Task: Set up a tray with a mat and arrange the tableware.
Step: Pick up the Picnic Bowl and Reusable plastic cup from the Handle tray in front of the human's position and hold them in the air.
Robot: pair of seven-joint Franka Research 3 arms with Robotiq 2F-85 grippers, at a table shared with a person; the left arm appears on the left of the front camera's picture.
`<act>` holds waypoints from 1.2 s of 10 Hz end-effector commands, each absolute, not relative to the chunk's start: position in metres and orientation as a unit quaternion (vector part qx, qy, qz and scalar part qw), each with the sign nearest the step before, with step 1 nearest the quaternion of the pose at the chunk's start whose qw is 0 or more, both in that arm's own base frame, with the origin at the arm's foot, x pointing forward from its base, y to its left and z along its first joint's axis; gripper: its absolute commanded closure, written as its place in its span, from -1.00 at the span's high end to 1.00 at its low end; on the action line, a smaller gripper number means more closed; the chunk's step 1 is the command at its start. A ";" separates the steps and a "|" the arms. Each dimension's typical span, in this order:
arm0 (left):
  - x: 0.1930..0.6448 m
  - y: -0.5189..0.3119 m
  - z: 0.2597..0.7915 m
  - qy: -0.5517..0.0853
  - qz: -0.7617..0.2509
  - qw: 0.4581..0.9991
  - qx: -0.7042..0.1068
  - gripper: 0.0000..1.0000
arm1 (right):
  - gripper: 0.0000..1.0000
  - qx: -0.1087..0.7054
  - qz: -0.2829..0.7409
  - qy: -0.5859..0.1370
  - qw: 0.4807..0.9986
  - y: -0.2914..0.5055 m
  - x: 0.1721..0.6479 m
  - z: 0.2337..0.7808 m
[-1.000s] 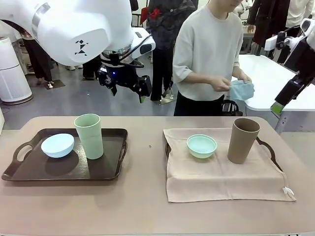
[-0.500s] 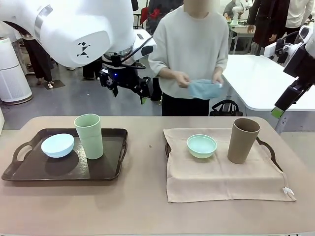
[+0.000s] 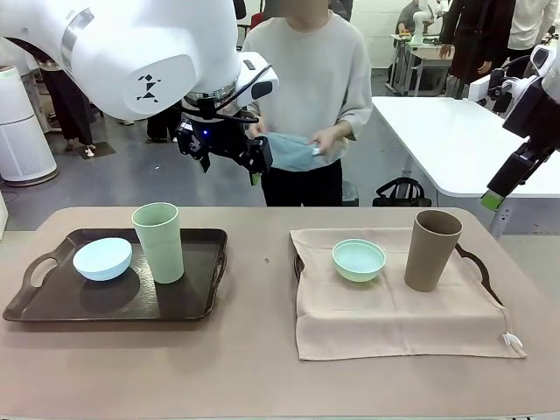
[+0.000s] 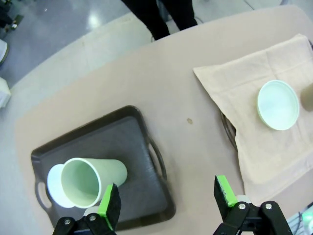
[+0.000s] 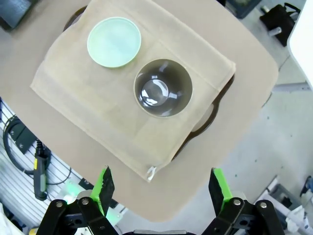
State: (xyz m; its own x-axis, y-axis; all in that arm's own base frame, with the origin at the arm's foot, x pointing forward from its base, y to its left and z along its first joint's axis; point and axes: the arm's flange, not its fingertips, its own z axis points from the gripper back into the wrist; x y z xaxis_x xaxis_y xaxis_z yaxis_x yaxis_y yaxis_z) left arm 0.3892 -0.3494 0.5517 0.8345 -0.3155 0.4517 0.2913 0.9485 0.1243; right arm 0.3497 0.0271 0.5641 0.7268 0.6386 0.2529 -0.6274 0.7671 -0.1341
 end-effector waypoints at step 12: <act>0.385 -0.260 0.547 -0.162 -0.235 0.931 -0.226 1.00 | 1.00 0.290 0.340 -0.070 0.892 -0.030 0.346 0.555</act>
